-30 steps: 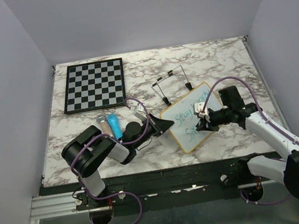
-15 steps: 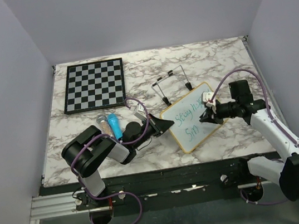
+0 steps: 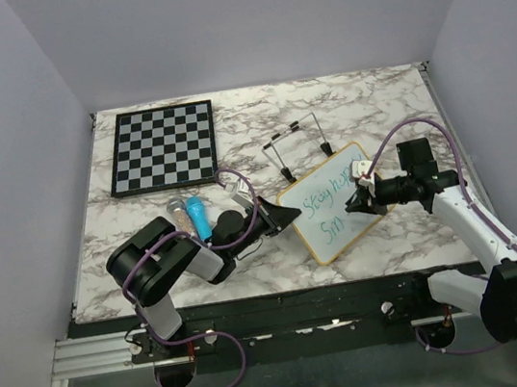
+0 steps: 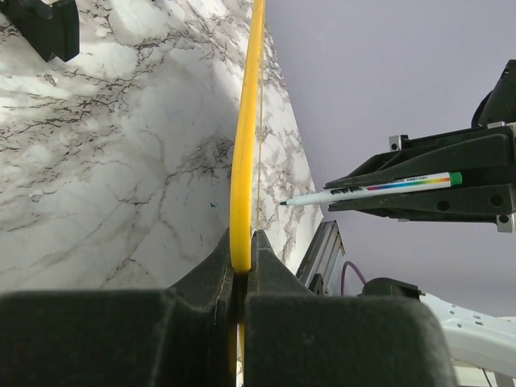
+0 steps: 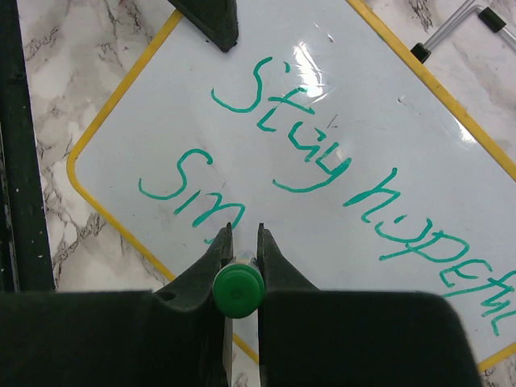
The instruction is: Write a sentence on the whiteboard
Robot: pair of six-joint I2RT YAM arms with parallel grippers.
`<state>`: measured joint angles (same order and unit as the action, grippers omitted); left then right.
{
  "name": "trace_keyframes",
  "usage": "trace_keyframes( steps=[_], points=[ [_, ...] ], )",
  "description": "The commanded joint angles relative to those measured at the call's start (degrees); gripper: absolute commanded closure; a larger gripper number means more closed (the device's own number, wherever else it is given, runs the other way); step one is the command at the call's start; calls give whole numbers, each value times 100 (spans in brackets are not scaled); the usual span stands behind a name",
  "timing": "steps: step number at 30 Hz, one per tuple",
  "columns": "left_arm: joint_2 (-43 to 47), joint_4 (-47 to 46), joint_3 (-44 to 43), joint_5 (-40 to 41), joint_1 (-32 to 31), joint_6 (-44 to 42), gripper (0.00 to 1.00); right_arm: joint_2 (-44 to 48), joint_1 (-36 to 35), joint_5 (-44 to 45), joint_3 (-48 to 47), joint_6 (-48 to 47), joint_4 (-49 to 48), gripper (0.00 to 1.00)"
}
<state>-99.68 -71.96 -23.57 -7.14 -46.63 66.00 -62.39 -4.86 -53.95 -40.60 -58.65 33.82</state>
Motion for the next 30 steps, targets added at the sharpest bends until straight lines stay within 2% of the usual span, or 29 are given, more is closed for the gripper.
trace_keyframes(
  steps=[1,9,23,30],
  points=[
    [-60,-714,-25,-69,-39,-61,100,-133,38,-256,-89,-112,99,99],
    [-78,-723,-68,-95,-39,-43,100,-80,38,-265,157,539,-745,99],
    [-122,-652,-156,-104,-48,-34,100,-186,-225,-98,509,1040,-1738,99],
    [-122,-643,-165,-113,-56,-34,100,-379,-287,210,509,1049,-1748,99]
  ],
)
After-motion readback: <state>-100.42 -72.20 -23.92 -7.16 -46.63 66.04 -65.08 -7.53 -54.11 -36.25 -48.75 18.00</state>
